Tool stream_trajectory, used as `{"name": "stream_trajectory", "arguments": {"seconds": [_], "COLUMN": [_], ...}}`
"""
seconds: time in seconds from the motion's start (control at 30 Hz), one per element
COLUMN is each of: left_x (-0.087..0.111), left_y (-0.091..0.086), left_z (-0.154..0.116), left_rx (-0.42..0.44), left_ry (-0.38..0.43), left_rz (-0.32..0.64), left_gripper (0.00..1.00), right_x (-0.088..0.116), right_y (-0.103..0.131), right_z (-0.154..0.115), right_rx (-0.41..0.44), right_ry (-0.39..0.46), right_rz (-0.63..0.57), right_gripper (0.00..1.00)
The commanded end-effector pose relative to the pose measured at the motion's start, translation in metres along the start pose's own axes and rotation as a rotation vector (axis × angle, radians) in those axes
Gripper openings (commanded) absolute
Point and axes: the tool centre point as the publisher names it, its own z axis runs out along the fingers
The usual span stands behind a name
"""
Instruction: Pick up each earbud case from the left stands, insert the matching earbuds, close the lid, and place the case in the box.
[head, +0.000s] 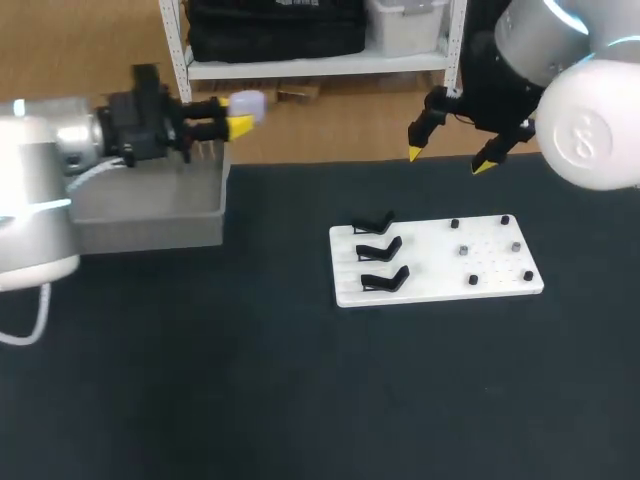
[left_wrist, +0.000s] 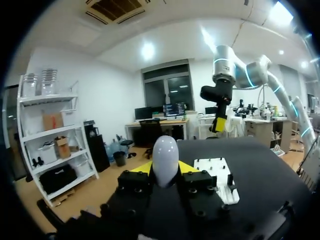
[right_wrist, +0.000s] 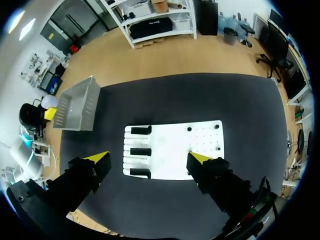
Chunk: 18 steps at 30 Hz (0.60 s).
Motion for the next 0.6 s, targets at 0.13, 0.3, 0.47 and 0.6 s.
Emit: {"name": "stream_trajectory", "arguments": {"seconds": [0.13, 0.3, 0.47, 0.6], "left_x": [0.026, 0.062, 0.097, 0.122], "left_y": [0.031, 0.052, 0.058, 0.06], "left_z": [-0.082, -0.101, -0.099, -0.093], "left_rx": [-0.059, -0.096, -0.077, -0.072], "left_ry": [-0.004, 0.02, 0.078, 0.127], "left_rz": [-0.015, -0.081, -0.125, -0.173], "left_gripper": [0.0, 0.0, 0.0, 0.0], "right_x": [0.002, 0.002, 0.002, 0.002], "right_y": [-0.001, -0.001, -0.001, -0.001], "right_z": [-0.001, -0.001, -0.001, -0.001], "right_rx": [0.001, 0.001, 0.001, 0.001], "right_ry": [-0.008, -0.008, -0.008, -0.008], "right_rz": [0.001, 0.001, 0.001, 0.001], "right_gripper": [1.0, 1.0, 1.0, 1.0]}}
